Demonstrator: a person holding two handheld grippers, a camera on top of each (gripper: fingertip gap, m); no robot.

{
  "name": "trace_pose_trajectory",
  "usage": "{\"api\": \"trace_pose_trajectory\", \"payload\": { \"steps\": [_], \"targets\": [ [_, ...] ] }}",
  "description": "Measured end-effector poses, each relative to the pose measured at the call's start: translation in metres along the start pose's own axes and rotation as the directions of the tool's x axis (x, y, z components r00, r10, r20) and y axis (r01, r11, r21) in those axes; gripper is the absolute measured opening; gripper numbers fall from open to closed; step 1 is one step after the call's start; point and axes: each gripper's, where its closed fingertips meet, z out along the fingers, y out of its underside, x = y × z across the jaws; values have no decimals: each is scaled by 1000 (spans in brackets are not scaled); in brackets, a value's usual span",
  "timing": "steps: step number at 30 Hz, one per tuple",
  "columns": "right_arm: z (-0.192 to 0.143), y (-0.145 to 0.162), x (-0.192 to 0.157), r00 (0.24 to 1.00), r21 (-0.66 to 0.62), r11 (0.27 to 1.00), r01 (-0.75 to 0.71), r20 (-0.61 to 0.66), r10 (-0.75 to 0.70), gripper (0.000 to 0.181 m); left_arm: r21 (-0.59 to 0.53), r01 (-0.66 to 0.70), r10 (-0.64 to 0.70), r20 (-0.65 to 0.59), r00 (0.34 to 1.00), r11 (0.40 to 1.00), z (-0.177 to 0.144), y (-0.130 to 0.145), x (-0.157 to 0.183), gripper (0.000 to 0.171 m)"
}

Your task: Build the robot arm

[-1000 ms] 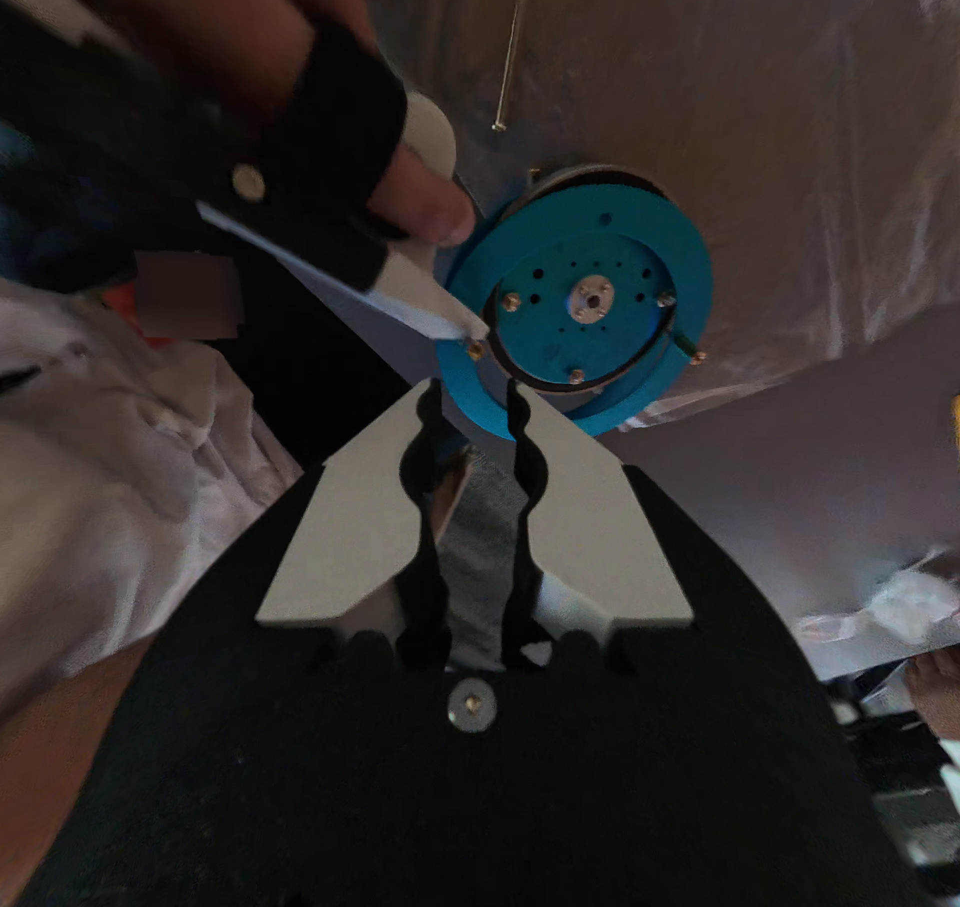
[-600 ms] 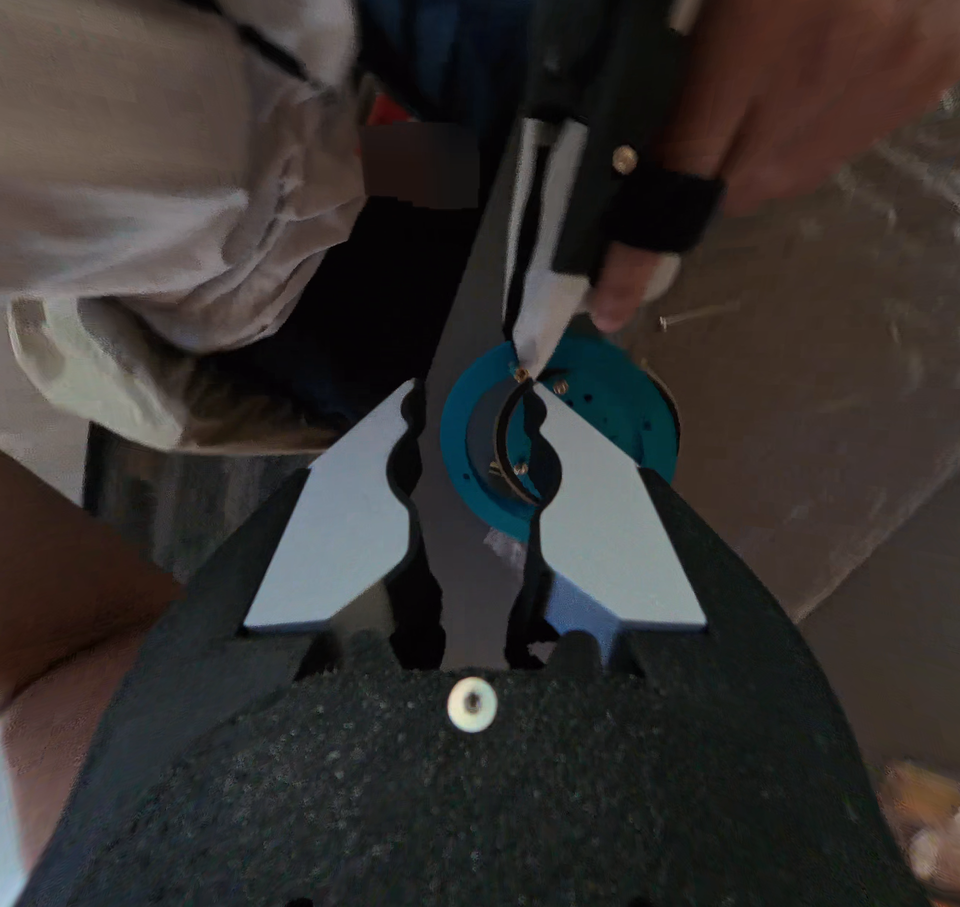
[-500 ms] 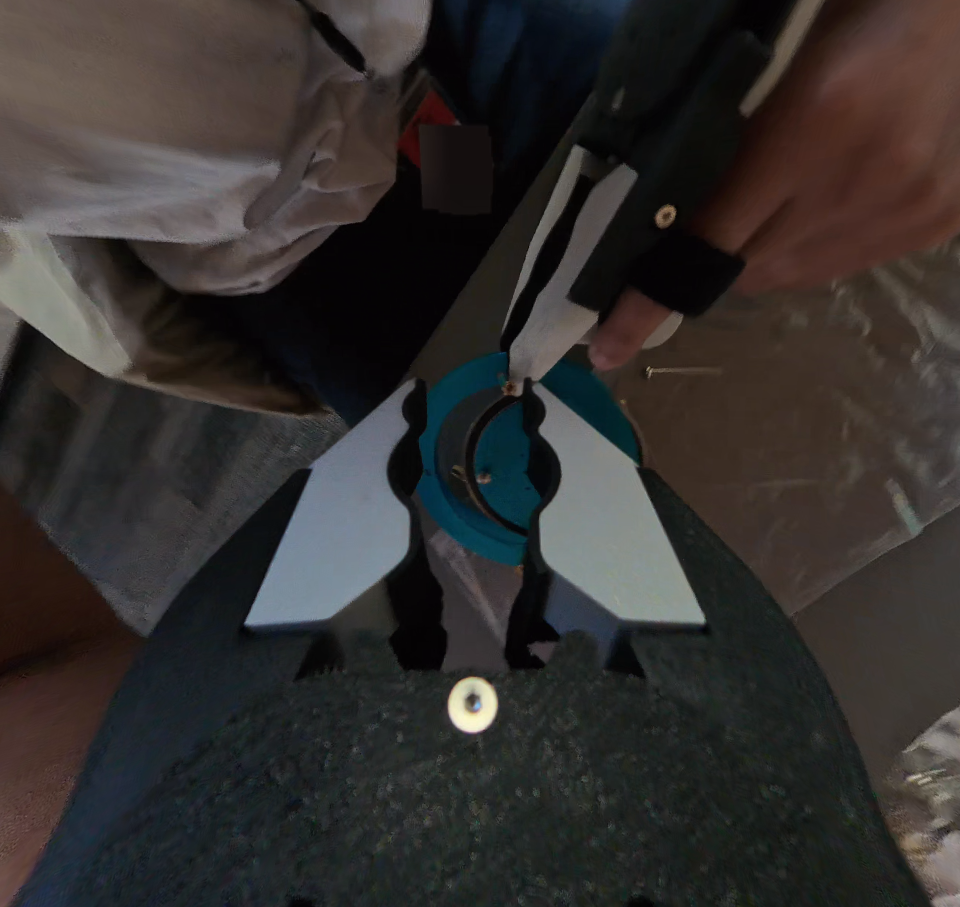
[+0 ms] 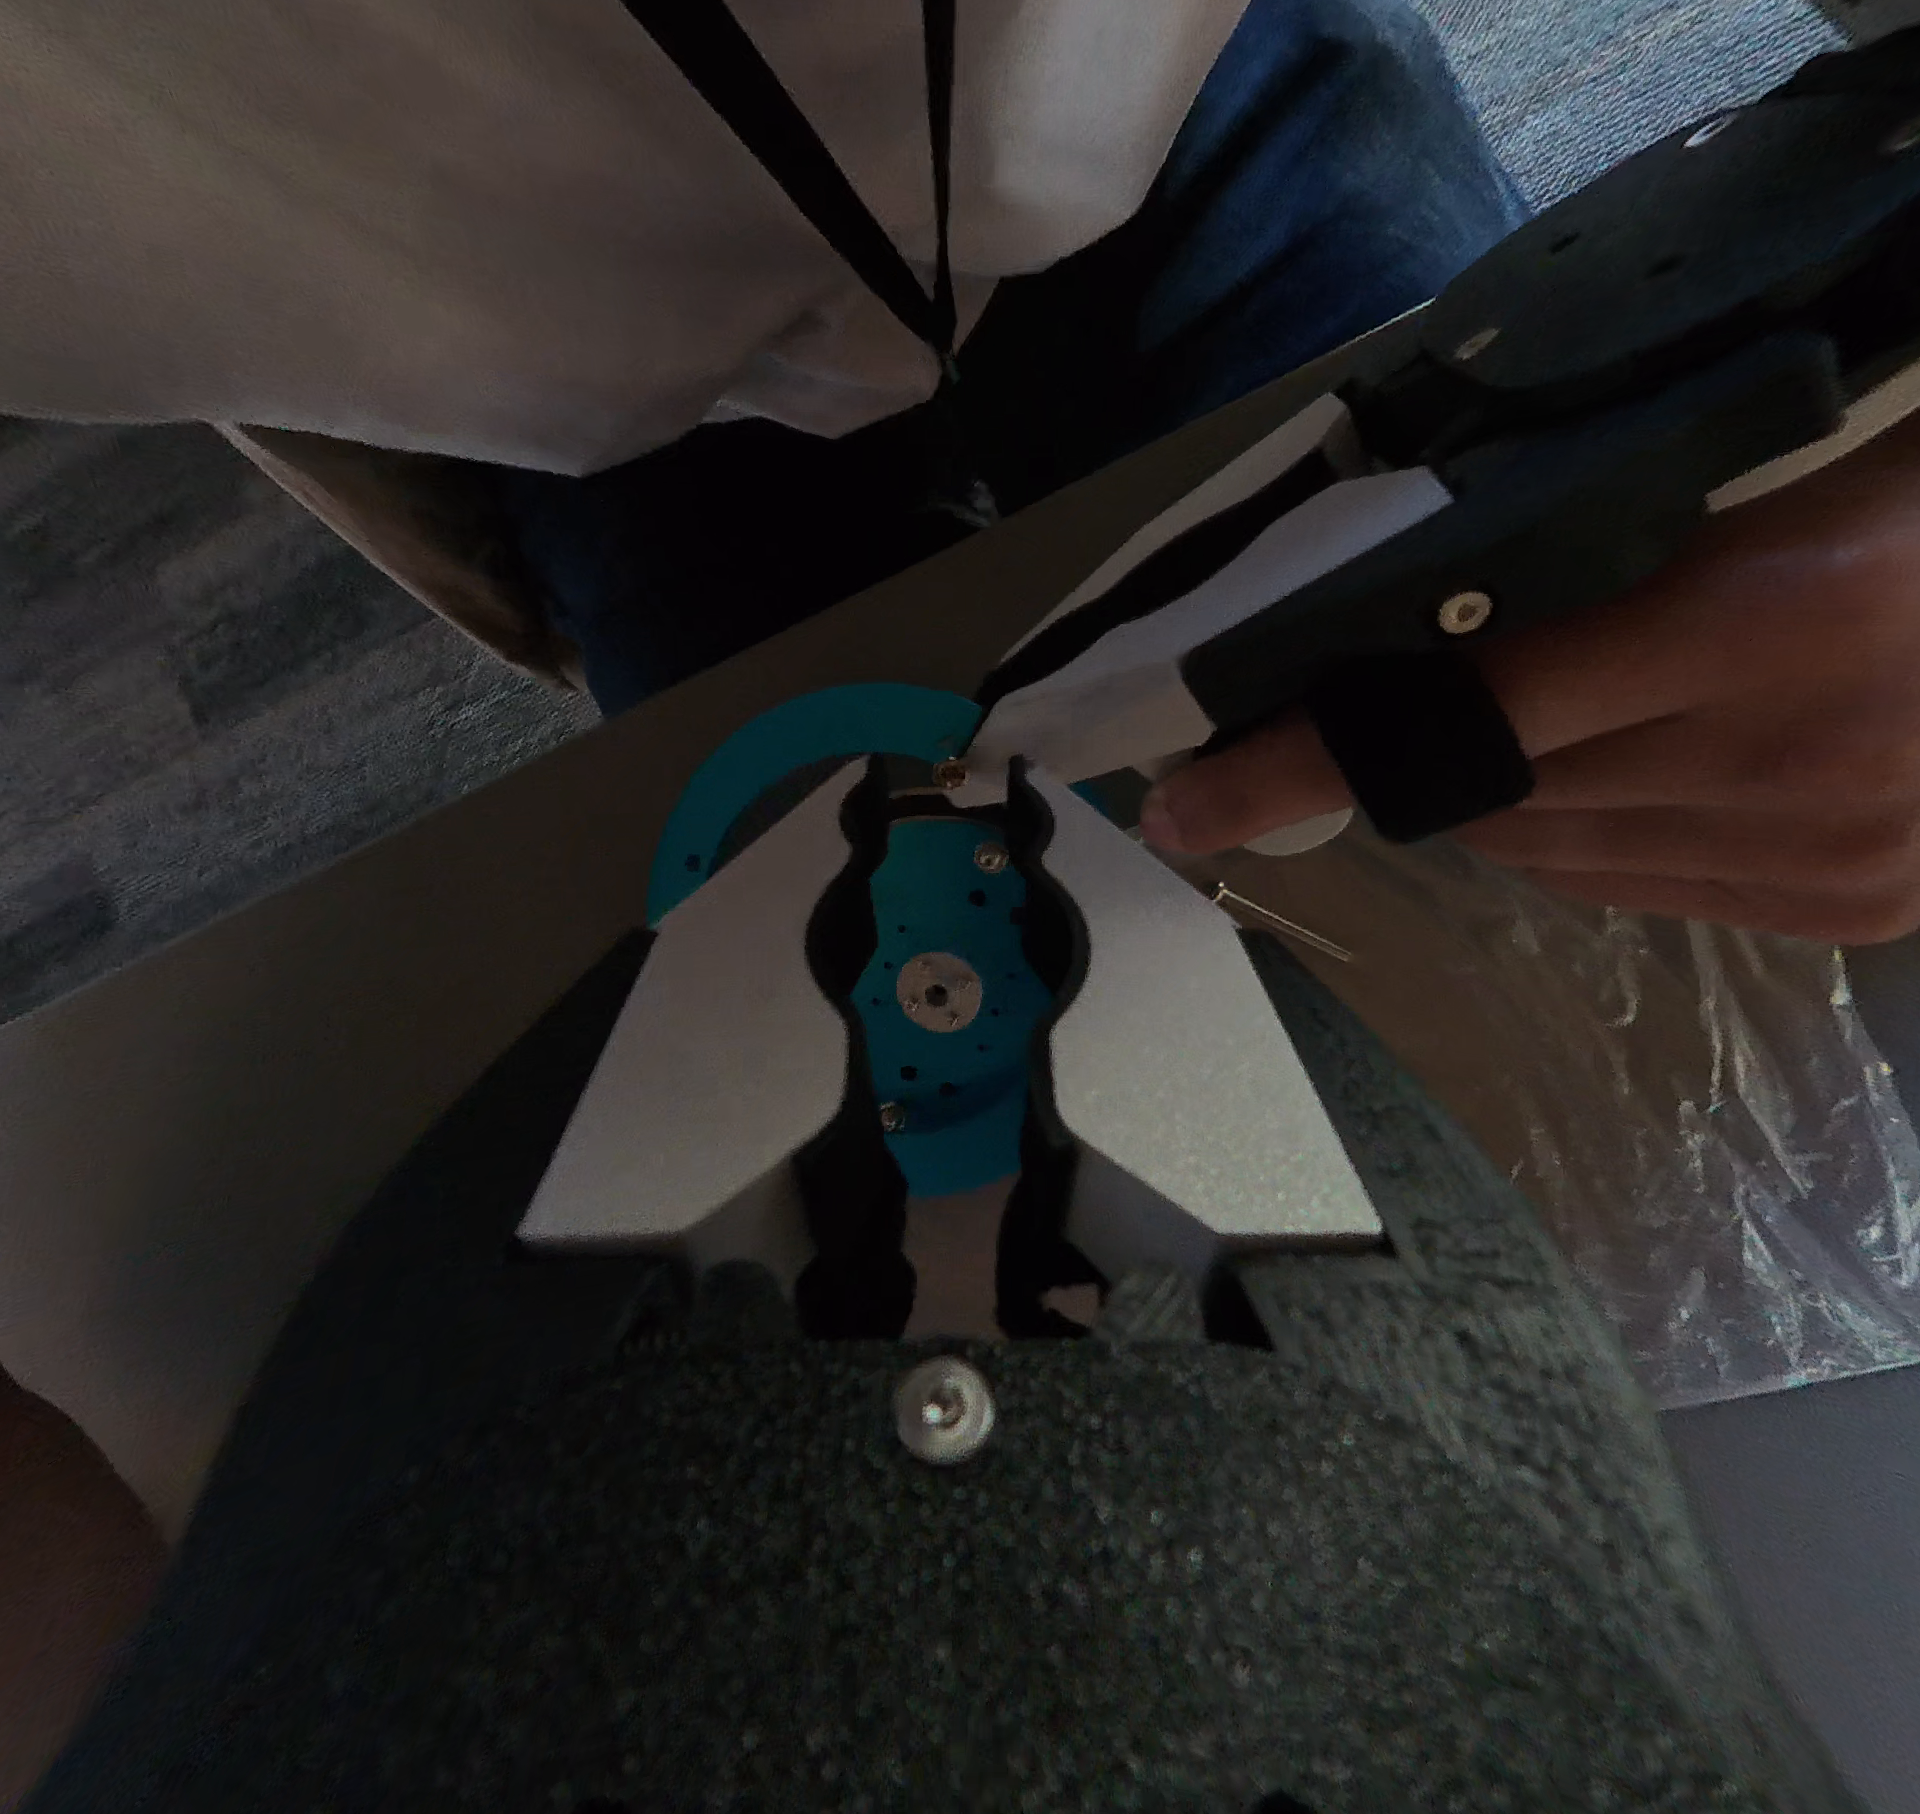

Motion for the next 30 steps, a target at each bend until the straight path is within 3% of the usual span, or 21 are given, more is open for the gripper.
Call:
{"api": "trace_pose_trajectory", "payload": {
  "steps": [4, 8, 13, 17, 21, 24, 30],
  "targets": [
    [3, -1, -5, 995, 0, 1000, -27, 91, 27, 14, -1, 6, -6, -2, 1000, 1000, 0, 0, 0, 16],
    [4, 3, -1, 996, -34, 997, -63, 65, 65, 5, -9, 1, -1, -2, 1000, 1000, 0, 1, 0, 16],
    [1, 5, -1, 963, -117, 957, -266, 10, 269, 4, -24, -7, 8, 7, 1000, 1000, 0, 1, -2, 16],
    [3, 6, -2, 873, -157, 858, -488, -104, 477, 4, -43, -38, 39, 15, 999, 998, 1, 1, 0, 16],
    [4, 7, -5, 680, -126, 671, -731, -225, 698, 4, -60, -73, 74, 18, 997, 996, 3, 1, 3, 16],
    [6, 10, -4, 492, -72, 495, -866, -309, 814, 4, -88, -115, 118, 25, 993, 989, 4, 5, 4, 16],
    [-1, 9, -9, 104, 29, 136, -990, -497, 862, 5, -84, -92, 96, 42, 995, 992, 4, 1, 0, 15]
  ]
}}
